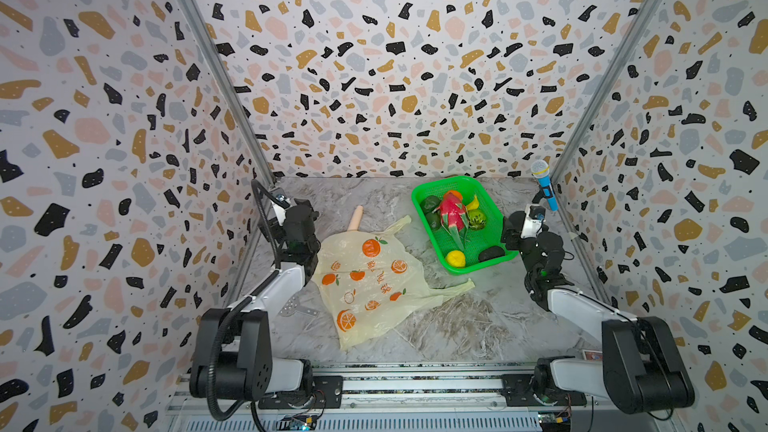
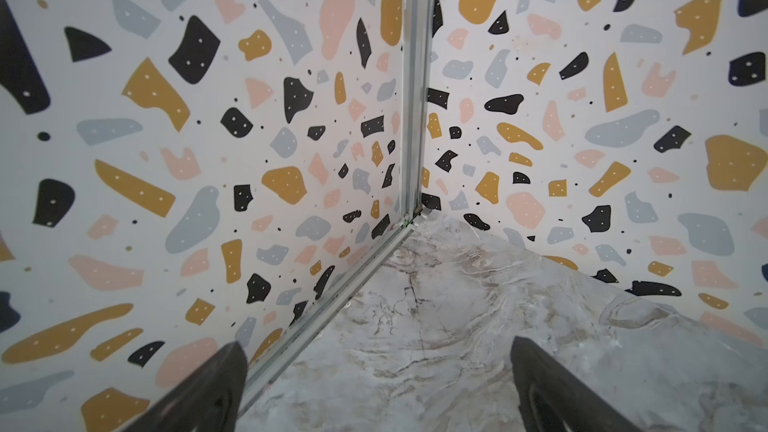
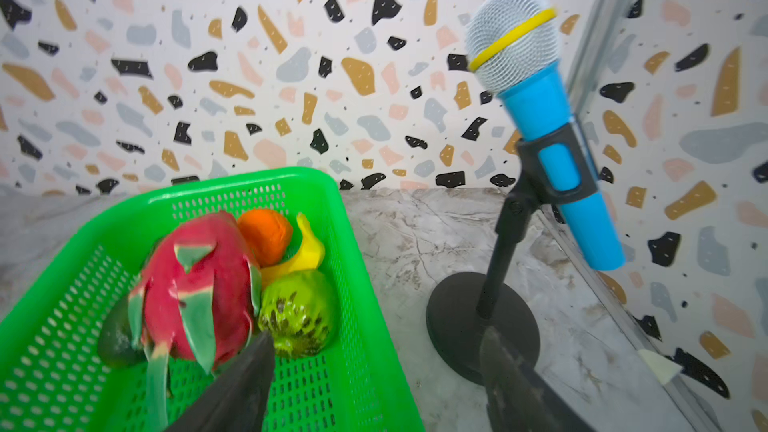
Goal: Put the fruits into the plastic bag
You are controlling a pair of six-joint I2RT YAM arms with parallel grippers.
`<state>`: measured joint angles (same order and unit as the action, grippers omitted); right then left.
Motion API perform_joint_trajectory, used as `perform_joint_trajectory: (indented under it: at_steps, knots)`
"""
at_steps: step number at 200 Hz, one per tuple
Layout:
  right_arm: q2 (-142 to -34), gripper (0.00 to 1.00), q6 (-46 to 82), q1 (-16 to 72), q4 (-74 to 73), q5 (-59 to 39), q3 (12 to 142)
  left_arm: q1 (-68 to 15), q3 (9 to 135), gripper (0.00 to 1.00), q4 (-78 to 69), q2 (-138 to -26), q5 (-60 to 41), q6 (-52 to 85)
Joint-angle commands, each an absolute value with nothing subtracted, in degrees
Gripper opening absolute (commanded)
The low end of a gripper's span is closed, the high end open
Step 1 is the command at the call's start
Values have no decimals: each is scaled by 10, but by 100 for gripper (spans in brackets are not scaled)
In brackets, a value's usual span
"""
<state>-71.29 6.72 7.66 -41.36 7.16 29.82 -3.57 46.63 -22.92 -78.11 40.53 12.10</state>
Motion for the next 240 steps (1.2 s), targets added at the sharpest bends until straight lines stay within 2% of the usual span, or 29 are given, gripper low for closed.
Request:
perform_joint_trajectory:
  at_steps: [1,10,26,49,76,101,174,219,240]
  knots:
    - [-687,74,143,119,-241,120,390,-40,508,99,-3,-775,365,271]
    - [-698,74,137,156,-185,109,443,-47,501,99,19,-767,308,300]
    - [-727,75,125,234,-90,66,524,-75,477,99,53,-749,264,341]
    - [-790,77,124,329,24,-42,619,-116,439,99,80,-719,219,366]
    - [-872,78,137,392,101,-168,682,-134,404,100,100,-679,185,389]
    - [-938,78,166,410,132,-212,714,-134,396,100,126,-651,182,394]
    - [-1066,77,144,413,185,-195,801,-134,341,99,119,-649,86,422]
    - [-1119,77,122,413,184,-189,853,-134,333,99,122,-646,87,411]
    - [-1137,73,120,413,170,-203,868,-134,340,99,133,-660,90,395]
